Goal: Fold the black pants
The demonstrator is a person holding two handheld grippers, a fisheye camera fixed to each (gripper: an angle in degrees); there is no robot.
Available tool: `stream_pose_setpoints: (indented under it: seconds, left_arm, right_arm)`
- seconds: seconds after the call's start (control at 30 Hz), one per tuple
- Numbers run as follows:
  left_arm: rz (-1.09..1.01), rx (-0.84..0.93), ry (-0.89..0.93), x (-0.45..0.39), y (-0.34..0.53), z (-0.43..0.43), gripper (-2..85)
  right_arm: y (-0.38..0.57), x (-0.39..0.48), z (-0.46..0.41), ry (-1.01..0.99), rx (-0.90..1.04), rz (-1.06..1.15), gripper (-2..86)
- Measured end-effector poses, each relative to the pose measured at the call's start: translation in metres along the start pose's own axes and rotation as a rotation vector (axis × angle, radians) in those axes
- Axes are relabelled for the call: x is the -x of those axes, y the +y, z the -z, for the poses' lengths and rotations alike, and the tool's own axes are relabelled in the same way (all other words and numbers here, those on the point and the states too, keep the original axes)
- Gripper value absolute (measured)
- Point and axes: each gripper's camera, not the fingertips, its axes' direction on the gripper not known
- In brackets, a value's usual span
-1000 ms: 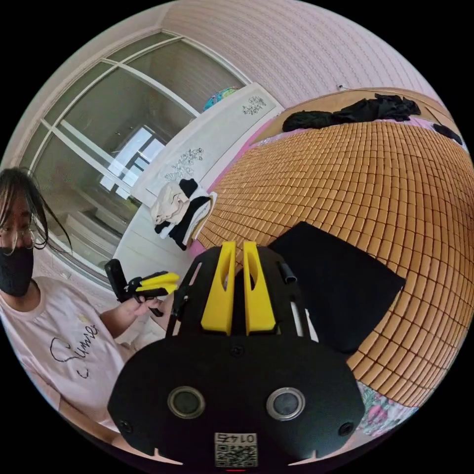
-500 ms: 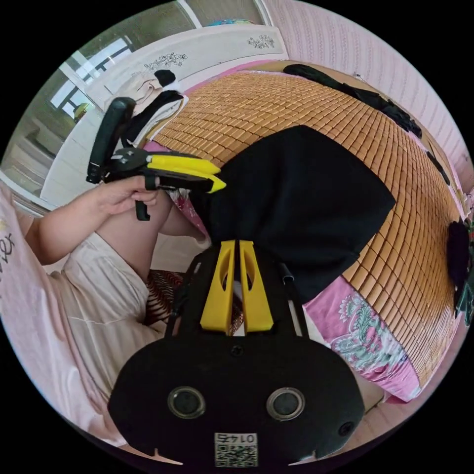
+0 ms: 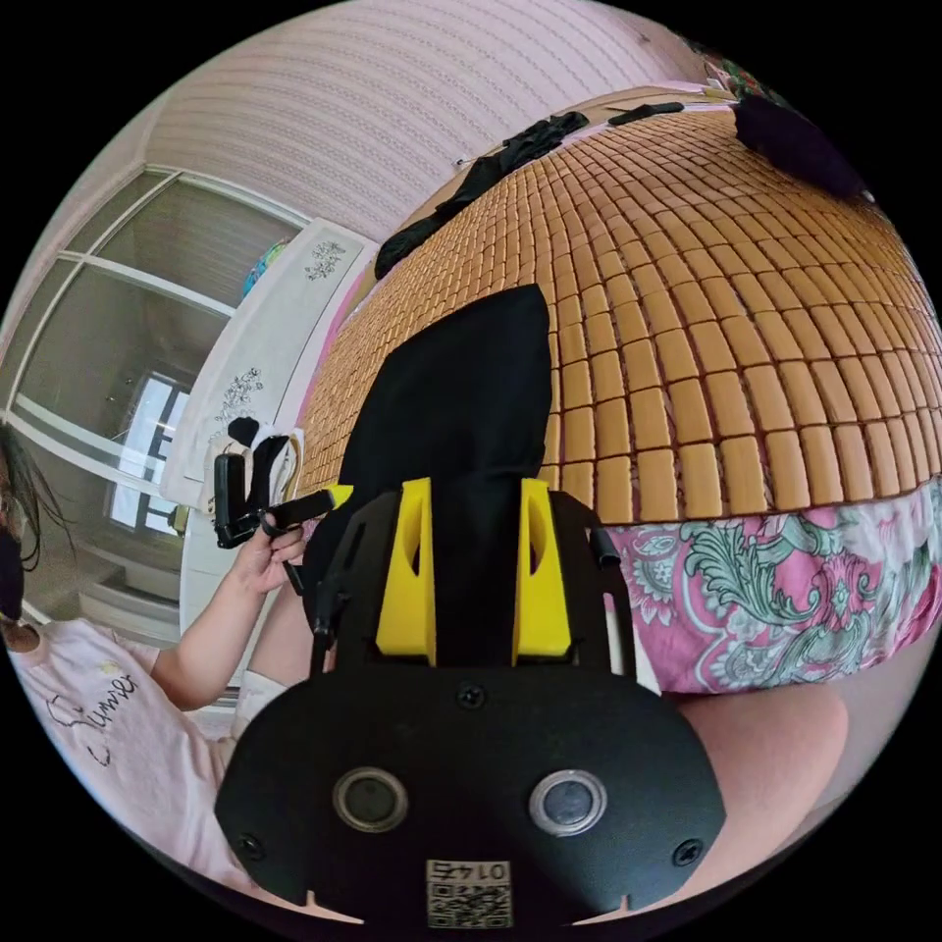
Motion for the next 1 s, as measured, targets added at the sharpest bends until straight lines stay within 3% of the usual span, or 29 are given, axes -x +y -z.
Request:
stream_pose_setpoints:
  seconds: [0.13, 0.3, 0.47, 0.6, 0.87, 1.0]
  left_arm:
    - [0.025, 0.000, 0.130, 0.005, -0.002, -0.010, 9.1]
    - [0.038, -0.044, 0.153, 0.003, 0.004, 0.006, 4.6]
    - [0.071, -0.140, 0.138, -0.011, 0.028, 0.041, 4.0]
    - [0.127, -0.352, 0.120, -0.015, 0.078, 0.107, 3.8]
    - [0.176, -0.884, -0.298, -0.051, 0.221, 0.321, 3.9]
    - [0.193, -1.021, -0.542, -0.059, 0.233, 0.418, 5.1]
  right_arm:
    - [0.002, 0.002, -0.010, -0.075, 0.071, 0.013, 5.6]
    - [-0.002, 0.028, 0.002, -0.098, 0.071, 0.072, 2.9]
    - [-0.025, 0.124, 0.022, -0.140, 0.098, 0.349, 2.1]
    - [-0.052, 0.223, 0.012, -0.178, 0.182, 0.630, 1.8]
    - [-0.079, 0.512, -0.048, -0.427, 0.327, 1.258, 2.2]
    - [-0.110, 0.619, -0.096, -0.401, 0.322, 1.313, 3.6]
